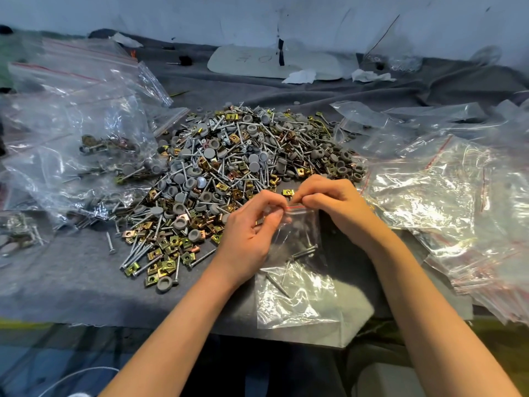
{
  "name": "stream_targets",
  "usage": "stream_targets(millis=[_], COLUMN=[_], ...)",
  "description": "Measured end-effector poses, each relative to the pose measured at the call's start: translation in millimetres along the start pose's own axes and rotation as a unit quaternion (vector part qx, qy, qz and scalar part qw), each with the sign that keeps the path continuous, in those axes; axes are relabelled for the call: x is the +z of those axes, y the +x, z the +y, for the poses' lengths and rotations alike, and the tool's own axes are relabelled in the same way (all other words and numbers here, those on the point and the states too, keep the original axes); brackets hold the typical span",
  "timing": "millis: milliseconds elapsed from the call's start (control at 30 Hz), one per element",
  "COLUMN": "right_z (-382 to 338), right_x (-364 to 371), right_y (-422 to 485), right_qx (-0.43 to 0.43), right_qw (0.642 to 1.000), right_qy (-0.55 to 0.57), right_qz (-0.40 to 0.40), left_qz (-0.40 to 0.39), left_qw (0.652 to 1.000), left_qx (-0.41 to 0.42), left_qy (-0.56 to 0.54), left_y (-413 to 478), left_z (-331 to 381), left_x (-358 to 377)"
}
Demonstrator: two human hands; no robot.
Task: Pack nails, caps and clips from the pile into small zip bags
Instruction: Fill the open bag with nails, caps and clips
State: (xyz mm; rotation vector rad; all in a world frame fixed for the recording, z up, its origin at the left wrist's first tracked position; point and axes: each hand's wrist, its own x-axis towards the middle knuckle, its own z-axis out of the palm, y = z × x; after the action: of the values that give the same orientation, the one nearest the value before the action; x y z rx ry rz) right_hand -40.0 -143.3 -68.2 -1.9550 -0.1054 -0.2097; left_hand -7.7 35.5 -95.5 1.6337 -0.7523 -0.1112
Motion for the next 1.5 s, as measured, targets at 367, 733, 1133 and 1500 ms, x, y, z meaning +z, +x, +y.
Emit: stream_targets(millis=[367,733,1133,1500], right_z=[28.8,23.3,8.6,3.0], right_x=[-3.9,0.8,-3.9,0.4], right_y=[5.7,5.6,1.4,-1.9], right_qx=[0.064,0.037,-0.015,-0.032], right_qw=[0.941,0.95,0.989,0.996], right_qy=[-0.321,-0.306,0.025,0.075], right_qz=[0.087,0.058,0.142,0.044], left_qz=[0.031,0.044,0.026,0.012], left_qw=[1.0,0.998,0.999,1.0], left_qx=[0.004,-0.021,-0.025,-0.013], left_qy=[0.002,-0.041,-0.031,0.009], left_y=[-0.4,0.0,0.5,0.2], left_z=[0.1,-0.7,-2.7,-2.5], left_x=[-0.9,-0.4,-1.1,-1.5])
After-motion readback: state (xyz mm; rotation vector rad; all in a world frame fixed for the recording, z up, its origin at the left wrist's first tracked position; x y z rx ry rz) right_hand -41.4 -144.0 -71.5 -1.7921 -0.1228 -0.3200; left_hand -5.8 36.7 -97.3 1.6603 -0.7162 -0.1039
